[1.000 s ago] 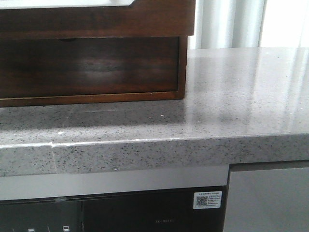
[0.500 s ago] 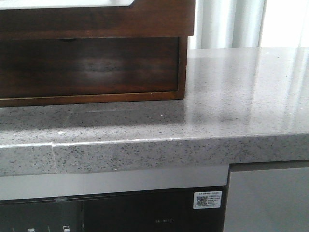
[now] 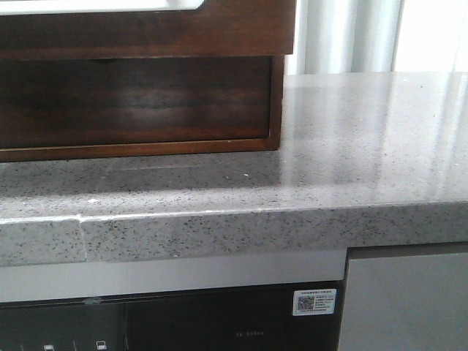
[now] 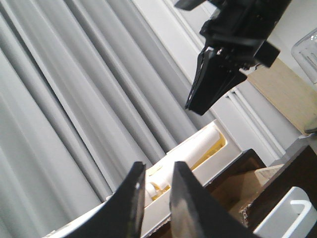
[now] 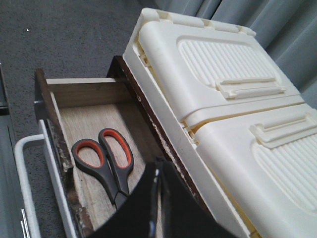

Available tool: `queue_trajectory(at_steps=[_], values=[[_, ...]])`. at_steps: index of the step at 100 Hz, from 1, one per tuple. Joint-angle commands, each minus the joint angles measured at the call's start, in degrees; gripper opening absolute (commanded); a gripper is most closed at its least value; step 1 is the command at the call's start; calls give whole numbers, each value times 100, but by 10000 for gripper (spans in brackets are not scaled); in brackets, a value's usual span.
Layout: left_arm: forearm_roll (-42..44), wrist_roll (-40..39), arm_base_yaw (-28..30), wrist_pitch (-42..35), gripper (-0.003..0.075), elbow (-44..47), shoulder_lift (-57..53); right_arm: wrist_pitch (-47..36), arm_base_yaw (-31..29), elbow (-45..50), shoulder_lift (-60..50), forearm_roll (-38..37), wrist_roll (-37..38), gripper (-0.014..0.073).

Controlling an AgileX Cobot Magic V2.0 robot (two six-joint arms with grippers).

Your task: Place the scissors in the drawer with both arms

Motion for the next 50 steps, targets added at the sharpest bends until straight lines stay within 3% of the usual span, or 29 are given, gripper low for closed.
queue_trajectory(at_steps=[1,21,36,50], values=[[-256,-149,-49,83,-20,-191,-147,-185,1,-126,-529,6,215,-65],[-256,-1155,-49,1164,-20,-191,-748,-331,1,422,-1379,6,275,-65],[-330,-1221,-49,1979,-20,-191,-1016,-753,1,1276,-2080,6,275,-65],[-940,-1245,-49,2830,-19,-179,-1156,-1494,1,2394,-2858,6,275,-65]])
